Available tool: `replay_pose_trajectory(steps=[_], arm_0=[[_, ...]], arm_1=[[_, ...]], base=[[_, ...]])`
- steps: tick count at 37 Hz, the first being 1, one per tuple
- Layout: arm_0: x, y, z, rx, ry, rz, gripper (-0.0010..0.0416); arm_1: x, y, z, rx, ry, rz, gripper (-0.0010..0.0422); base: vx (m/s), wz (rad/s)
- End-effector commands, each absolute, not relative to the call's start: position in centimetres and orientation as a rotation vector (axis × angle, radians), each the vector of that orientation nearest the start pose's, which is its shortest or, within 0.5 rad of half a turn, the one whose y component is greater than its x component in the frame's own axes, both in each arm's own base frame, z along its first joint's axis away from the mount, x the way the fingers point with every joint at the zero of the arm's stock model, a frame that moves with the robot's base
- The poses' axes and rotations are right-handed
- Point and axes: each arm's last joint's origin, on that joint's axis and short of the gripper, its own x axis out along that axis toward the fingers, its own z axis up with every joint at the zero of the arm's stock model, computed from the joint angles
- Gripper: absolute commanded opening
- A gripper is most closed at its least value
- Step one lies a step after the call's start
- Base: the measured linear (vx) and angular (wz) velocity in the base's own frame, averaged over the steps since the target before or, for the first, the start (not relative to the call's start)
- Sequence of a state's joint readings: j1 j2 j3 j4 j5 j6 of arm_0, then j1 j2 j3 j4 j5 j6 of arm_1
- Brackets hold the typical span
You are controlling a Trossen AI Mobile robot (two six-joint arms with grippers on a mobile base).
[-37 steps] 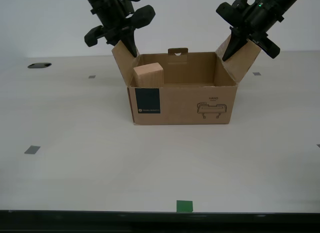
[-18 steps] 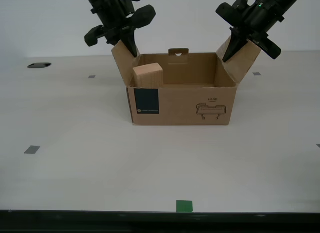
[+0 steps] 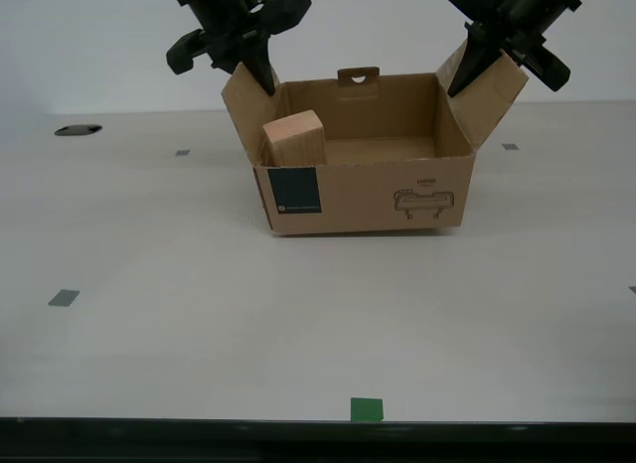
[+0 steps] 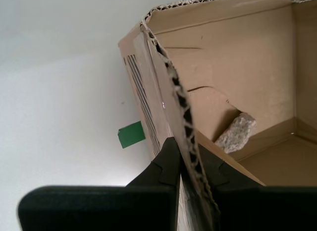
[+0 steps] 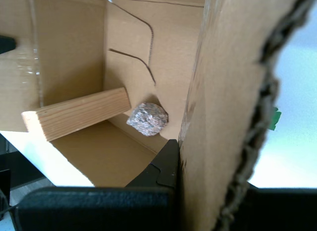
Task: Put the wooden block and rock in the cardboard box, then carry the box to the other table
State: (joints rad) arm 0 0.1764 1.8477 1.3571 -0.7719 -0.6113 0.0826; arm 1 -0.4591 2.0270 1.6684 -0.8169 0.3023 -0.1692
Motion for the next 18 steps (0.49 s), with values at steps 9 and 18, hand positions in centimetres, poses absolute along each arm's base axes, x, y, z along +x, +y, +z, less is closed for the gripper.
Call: replay_pose_trajectory(steps=[9, 18], arm_0=[[34.8, 8.0, 22.4, 0.349, 1.27, 0.653, -0.0001], [34.7, 8.1, 22.4, 0.35, 1.279, 0.652, -0.0001]], arm_1=[[37.2, -19.8, 23.1, -0.065, 1.238, -0.627, -0.0002], [36.7, -19.5, 24.6, -0.058, 1.199, -0.643, -0.0002]], base=[[0.0, 0.0], [0.0, 0.0]])
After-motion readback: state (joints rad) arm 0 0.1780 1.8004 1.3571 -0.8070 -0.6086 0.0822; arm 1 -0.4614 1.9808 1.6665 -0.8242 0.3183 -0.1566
